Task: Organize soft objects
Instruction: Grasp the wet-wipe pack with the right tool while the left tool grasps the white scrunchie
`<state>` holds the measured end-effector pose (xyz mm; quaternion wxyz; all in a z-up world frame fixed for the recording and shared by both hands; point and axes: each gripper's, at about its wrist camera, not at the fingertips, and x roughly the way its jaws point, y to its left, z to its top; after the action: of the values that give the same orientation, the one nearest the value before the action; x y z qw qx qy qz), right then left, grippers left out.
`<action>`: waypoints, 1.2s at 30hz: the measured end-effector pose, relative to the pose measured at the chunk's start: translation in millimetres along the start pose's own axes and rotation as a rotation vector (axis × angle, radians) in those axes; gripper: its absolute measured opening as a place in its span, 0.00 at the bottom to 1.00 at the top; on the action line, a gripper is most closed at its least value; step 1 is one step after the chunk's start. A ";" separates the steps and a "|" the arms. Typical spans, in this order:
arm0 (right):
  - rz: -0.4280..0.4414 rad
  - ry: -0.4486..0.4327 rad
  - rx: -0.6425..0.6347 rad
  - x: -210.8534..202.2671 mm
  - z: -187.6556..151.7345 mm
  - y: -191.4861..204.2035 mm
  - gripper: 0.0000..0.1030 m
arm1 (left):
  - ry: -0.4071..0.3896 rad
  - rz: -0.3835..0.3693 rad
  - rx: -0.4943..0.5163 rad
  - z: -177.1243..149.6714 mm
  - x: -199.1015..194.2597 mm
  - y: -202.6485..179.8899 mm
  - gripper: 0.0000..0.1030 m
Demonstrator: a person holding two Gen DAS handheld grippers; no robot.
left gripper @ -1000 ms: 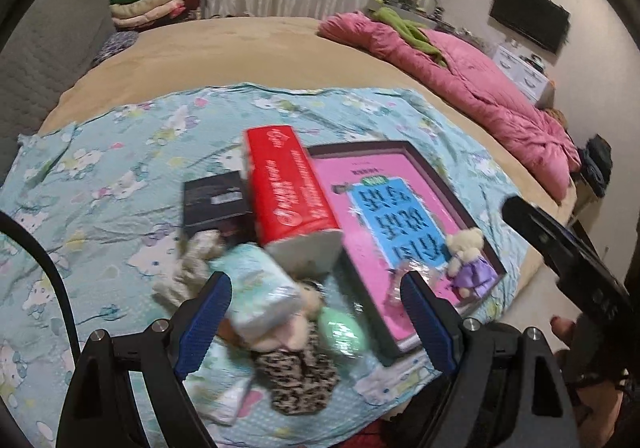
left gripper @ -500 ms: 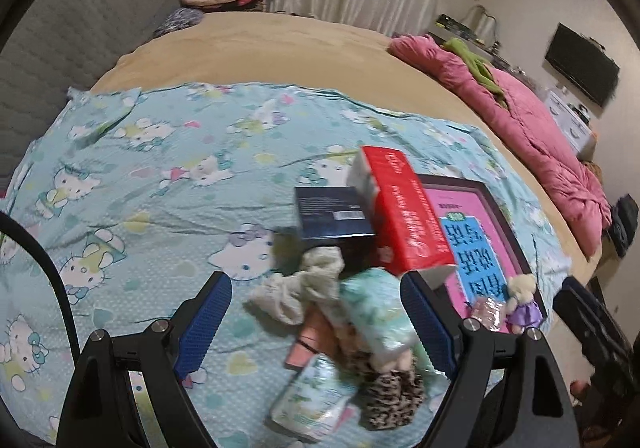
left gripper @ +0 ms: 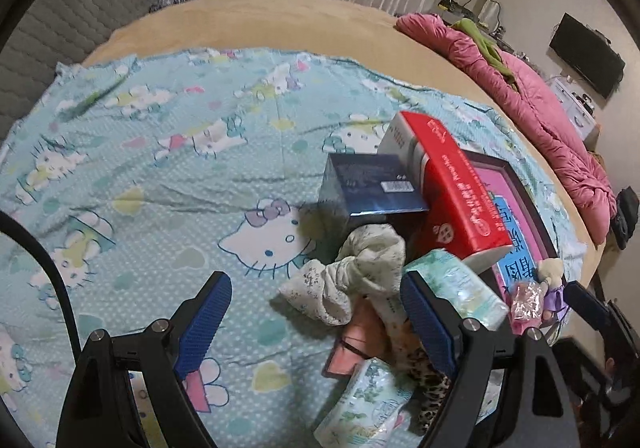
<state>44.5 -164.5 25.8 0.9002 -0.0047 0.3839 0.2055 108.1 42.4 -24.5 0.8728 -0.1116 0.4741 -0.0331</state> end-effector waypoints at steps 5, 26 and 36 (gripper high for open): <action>0.000 0.042 -0.028 19.8 -3.6 6.4 0.80 | 0.033 -0.047 -0.026 -2.7 16.2 8.1 0.84; -0.031 0.105 -0.106 74.3 -6.5 22.1 0.80 | 0.105 -0.204 -0.135 -2.7 59.6 31.5 0.80; -0.025 0.109 -0.134 86.5 -7.1 26.1 0.63 | 0.114 -0.243 -0.140 -5.0 64.1 30.2 0.70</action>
<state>83.6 -110.1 -35.2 0.8781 -0.0807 0.4177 0.2191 137.6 60.5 -86.5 0.8241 -0.2265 0.5071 -0.1117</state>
